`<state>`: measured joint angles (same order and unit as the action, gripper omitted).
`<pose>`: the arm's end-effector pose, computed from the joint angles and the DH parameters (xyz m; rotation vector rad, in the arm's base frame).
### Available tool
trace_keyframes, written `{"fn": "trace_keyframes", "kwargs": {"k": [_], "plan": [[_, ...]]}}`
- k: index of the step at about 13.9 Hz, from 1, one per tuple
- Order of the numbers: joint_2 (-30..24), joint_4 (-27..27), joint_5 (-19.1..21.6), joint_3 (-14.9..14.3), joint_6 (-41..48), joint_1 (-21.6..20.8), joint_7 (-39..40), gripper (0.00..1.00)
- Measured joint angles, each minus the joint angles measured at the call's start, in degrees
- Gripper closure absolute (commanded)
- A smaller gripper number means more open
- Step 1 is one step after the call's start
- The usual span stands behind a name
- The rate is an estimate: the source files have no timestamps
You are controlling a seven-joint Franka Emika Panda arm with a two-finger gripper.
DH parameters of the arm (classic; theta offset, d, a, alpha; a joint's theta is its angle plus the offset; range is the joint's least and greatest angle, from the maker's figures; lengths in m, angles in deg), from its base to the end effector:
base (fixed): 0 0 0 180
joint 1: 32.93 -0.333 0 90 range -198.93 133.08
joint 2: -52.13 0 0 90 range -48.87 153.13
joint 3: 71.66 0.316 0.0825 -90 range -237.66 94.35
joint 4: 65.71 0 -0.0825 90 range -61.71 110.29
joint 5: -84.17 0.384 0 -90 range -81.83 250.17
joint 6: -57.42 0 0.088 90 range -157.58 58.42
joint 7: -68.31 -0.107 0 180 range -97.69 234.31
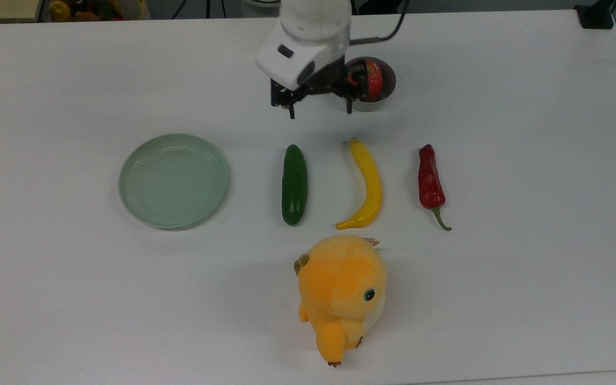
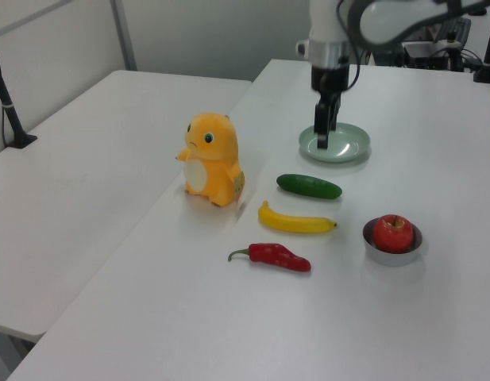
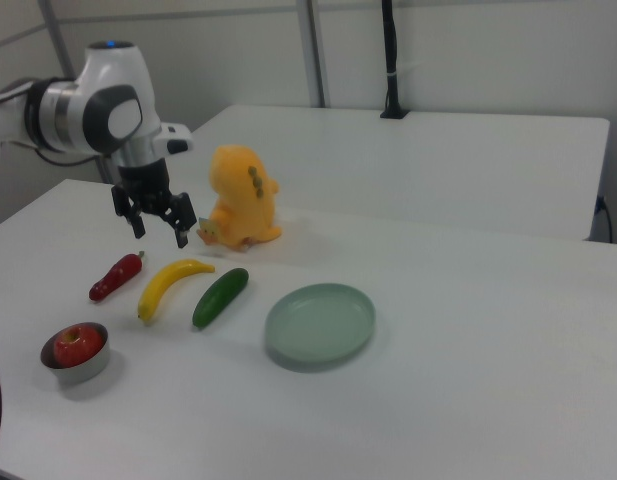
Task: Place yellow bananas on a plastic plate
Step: 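Move the open gripper down over the yellow banana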
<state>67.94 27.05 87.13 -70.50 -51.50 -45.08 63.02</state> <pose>0.6265 0.1508 0.4642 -3.0811 -0.1891 0.0042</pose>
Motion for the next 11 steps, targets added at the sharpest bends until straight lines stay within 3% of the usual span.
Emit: {"fn": "trace_keyframes", "kwargs": {"k": [11], "plan": [[12.75,2.02,0.00,0.05,-21.02,-4.05,-5.69,0.00]]}}
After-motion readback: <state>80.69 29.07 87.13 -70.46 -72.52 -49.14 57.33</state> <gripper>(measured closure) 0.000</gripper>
